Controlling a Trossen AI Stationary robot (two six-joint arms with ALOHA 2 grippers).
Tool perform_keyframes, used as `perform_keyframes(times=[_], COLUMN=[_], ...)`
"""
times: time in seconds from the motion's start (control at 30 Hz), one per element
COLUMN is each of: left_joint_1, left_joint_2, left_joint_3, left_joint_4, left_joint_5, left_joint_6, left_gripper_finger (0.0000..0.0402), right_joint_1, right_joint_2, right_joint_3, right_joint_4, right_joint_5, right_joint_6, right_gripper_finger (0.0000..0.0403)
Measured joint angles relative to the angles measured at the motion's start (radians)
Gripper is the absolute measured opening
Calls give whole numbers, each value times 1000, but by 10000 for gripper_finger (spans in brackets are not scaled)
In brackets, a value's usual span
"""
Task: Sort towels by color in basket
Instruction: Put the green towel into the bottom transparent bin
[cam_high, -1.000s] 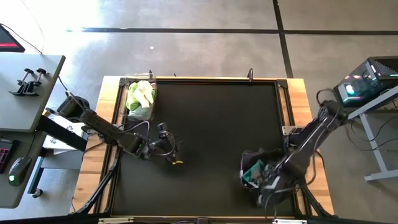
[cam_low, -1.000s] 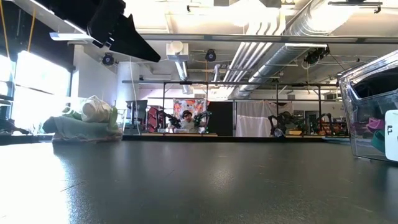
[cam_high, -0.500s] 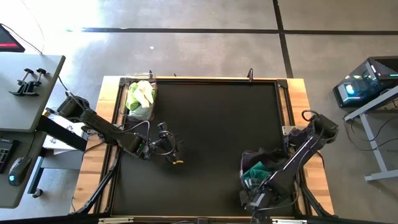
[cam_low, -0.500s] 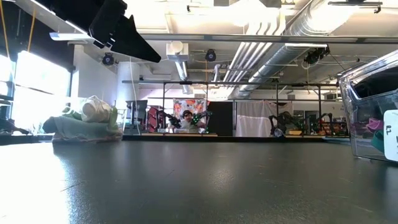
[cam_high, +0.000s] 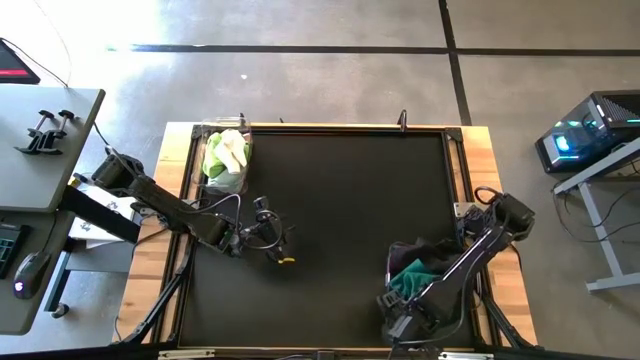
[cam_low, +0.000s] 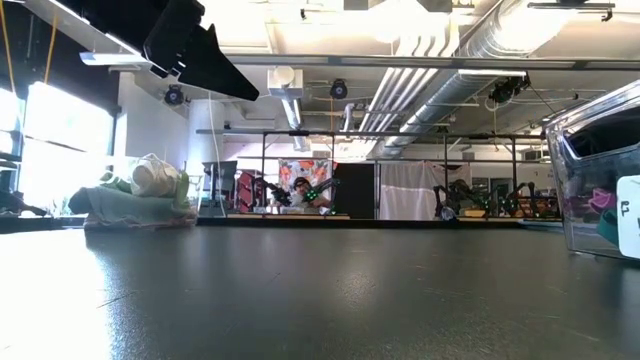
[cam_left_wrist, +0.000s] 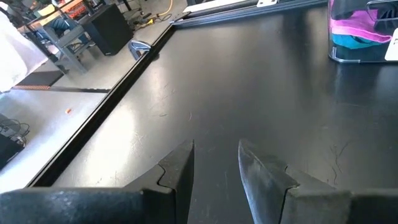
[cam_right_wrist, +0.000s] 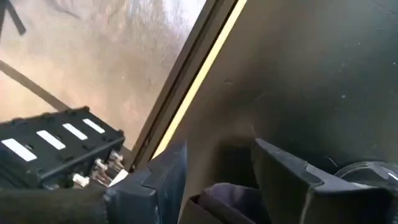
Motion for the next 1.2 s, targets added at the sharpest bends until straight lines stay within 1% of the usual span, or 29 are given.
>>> perform_keyframes(times=[0.07,0.33,0.47,0.63,0.7,0.77,0.87,0.97,1.0,1.07,1.13,1.2], left_joint_1=[0,0,0,0,0,0,0,0,0,0,0,0], left_joint_2=[0,0,0,0,0,0,0,0,0,0,0,0], left_joint_3=[0,0,0,0,0,0,0,0,0,0,0,0], left_joint_4=[0,1,1,1,2,2,2,2,2,4,8,17], left_joint_5=[0,0,0,0,0,0,0,0,0,0,0,0], left_joint_6=[0,0,0,0,0,0,0,0,0,0,0,0], left_gripper_finger=[115,115,115,115,115,115,115,115,115,115,115,115], right_joint_1=[0,13,39,66,74,76,76,68,67,64,65,65], right_joint_2=[0,7,7,6,6,6,6,6,6,6,6,6], right_joint_3=[5,57,80,112,125,138,160,188,201,234,278,334], right_joint_4=[-20,-219,-360,-520,-562,-588,-599,-604,-611,-641,-695,-769], right_joint_5=[-12,-69,-64,-37,9,42,50,50,50,75,141,214], right_joint_6=[-15,-38,-48,-14,10,36,89,124,133,162,220,291], right_gripper_finger=[179,179,179,173,160,137,89,30,16,9,15,12])
